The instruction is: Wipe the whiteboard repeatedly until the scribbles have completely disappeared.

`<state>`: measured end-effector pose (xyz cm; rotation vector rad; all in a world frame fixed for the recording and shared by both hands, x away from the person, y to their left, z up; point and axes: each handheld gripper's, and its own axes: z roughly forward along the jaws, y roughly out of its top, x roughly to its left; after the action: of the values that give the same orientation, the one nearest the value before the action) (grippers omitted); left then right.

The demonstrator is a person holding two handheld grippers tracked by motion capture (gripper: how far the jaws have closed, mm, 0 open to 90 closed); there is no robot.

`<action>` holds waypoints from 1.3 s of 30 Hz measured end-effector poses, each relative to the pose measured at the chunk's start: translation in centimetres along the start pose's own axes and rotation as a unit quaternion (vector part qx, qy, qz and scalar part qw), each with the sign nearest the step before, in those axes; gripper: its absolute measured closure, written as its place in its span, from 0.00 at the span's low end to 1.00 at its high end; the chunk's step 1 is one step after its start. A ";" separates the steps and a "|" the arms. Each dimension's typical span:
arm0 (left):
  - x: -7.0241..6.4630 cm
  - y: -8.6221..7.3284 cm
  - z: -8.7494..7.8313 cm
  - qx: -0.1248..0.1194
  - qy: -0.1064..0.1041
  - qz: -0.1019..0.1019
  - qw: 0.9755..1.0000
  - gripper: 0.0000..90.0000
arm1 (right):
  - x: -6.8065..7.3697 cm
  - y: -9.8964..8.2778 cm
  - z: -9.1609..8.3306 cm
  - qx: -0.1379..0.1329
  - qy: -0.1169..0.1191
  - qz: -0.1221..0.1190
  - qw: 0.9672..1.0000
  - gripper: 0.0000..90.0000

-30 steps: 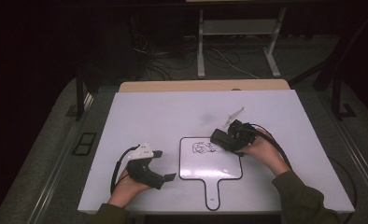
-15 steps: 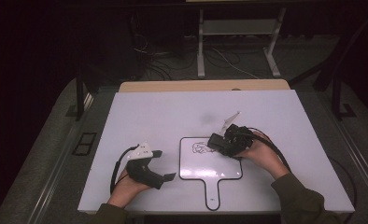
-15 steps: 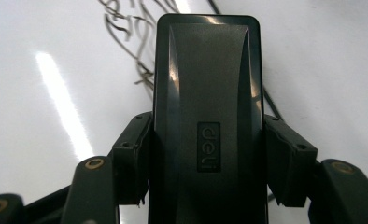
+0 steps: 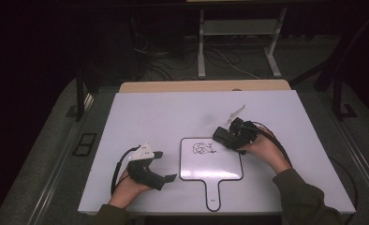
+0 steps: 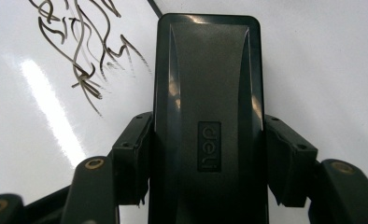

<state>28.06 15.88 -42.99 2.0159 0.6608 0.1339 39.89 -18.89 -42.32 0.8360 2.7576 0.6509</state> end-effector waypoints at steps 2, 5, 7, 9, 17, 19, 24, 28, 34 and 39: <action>0.0 0.0 0.1 0.001 0.000 0.001 1.000 0.00 | 0.1 0.1 0.0 0.002 -0.005 -0.003 1.000 0.43; -0.1 0.0 0.1 0.002 -0.002 -0.001 1.000 0.00 | 0.2 0.2 0.1 0.001 -0.003 -0.006 1.000 0.43; -0.1 0.0 0.1 0.002 -0.002 0.000 1.000 0.00 | 0.2 0.3 0.1 0.001 -0.002 -0.007 1.000 0.43; -0.1 0.0 0.1 0.001 -0.001 -0.001 1.000 0.00 | 0.3 0.5 0.2 0.003 -0.002 -0.008 1.000 0.43; 0.0 0.0 0.1 0.002 -0.002 -0.001 1.000 0.00 | 1.3 1.6 0.6 0.005 0.001 -0.027 1.000 0.43; 0.0 0.0 0.1 0.002 -0.001 0.000 1.000 0.00 | 1.7 1.8 0.7 0.003 0.007 -0.033 0.999 0.43; -0.1 0.0 0.1 0.002 -0.002 0.000 1.000 0.00 | 2.9 2.3 0.9 0.005 0.012 -0.048 0.999 0.43; -0.1 0.0 0.1 0.002 -0.002 0.000 1.000 0.00 | 3.8 2.7 1.0 0.007 0.017 -0.062 0.998 0.43; -0.1 0.0 0.1 0.002 -0.002 0.001 1.000 0.00 | 4.7 3.0 1.1 0.007 0.027 -0.077 0.997 0.43; -0.1 0.0 0.0 0.002 -0.002 0.001 1.000 0.00 | 5.5 3.4 1.2 0.006 0.038 -0.080 0.996 0.43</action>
<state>28.03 15.81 -43.00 2.0198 0.6574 0.1309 37.40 -12.85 -42.08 0.5951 2.8623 0.6490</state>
